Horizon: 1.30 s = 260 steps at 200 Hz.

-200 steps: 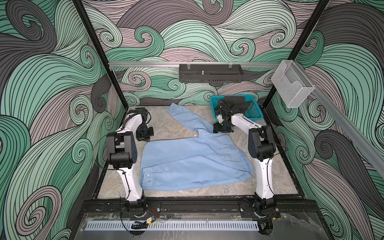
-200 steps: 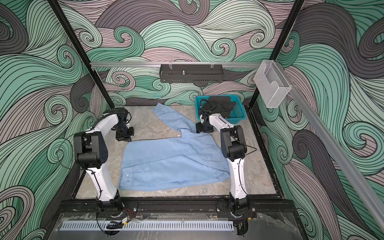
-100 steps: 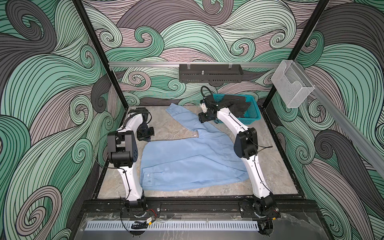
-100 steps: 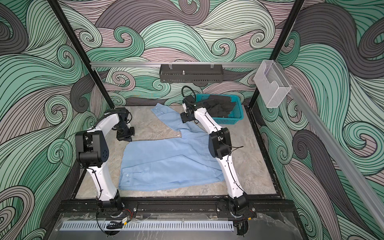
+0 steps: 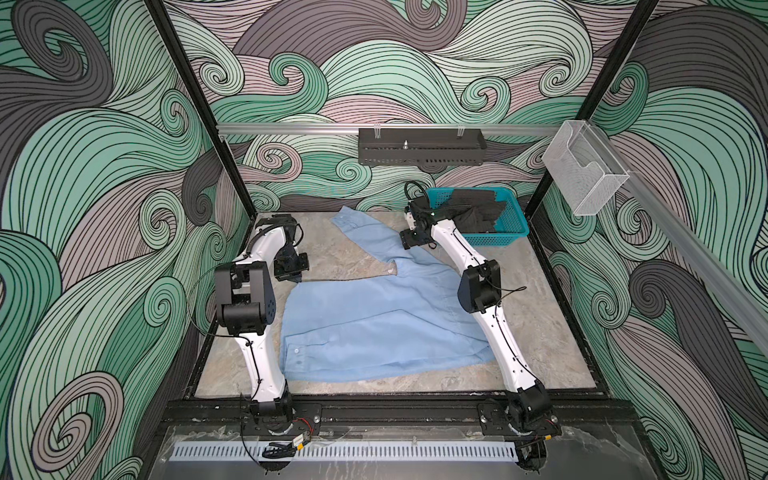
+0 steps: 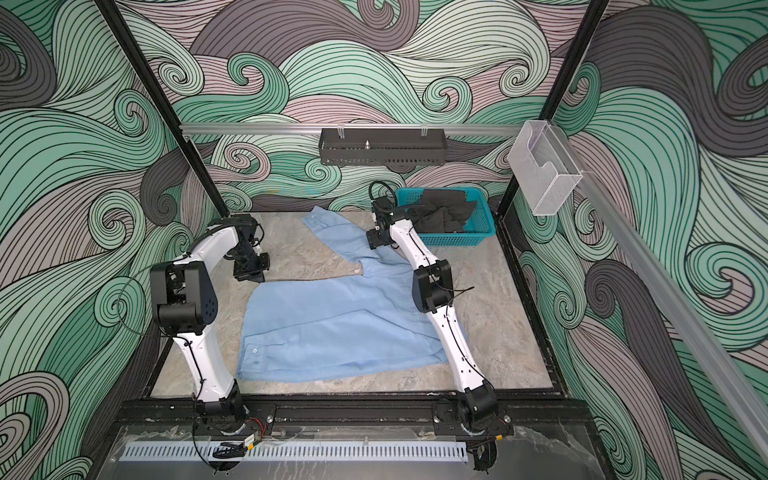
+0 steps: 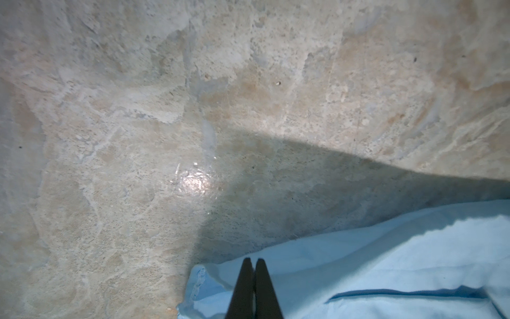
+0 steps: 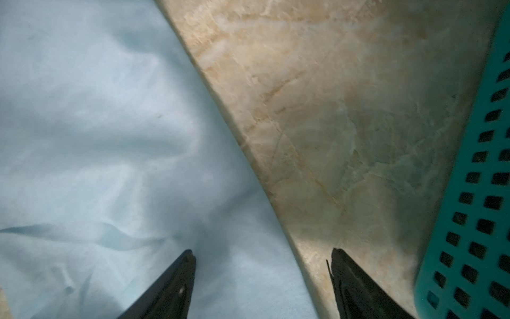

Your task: Fold and stack the long sleeve shirts

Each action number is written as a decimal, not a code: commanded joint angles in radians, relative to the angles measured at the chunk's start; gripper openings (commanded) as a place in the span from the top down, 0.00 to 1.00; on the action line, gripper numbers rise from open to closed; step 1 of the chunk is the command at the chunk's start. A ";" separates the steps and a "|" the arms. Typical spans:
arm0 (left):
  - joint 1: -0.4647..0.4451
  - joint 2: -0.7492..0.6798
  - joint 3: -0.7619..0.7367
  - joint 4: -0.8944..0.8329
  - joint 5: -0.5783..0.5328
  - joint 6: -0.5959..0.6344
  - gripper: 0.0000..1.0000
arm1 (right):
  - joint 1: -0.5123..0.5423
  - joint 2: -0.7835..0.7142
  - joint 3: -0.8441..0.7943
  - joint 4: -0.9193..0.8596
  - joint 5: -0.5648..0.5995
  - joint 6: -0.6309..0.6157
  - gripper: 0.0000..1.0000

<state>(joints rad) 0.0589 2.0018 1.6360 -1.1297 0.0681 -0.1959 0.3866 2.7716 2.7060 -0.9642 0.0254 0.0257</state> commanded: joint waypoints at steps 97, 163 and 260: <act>-0.005 -0.007 0.055 -0.025 0.024 -0.006 1.00 | -0.047 0.025 0.070 -0.069 -0.077 0.092 0.95; -0.004 0.089 0.231 -0.071 -0.001 0.001 1.00 | -0.090 -0.252 -0.051 0.028 -0.120 0.071 1.00; -0.001 -0.168 -0.050 0.077 0.020 -0.003 1.00 | -0.103 -0.911 -1.027 0.478 -0.305 0.015 1.00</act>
<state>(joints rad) 0.0566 1.9682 1.6554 -1.1084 0.0574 -0.1944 0.2775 1.9629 1.8202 -0.6315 -0.1902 0.0551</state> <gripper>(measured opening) 0.048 0.045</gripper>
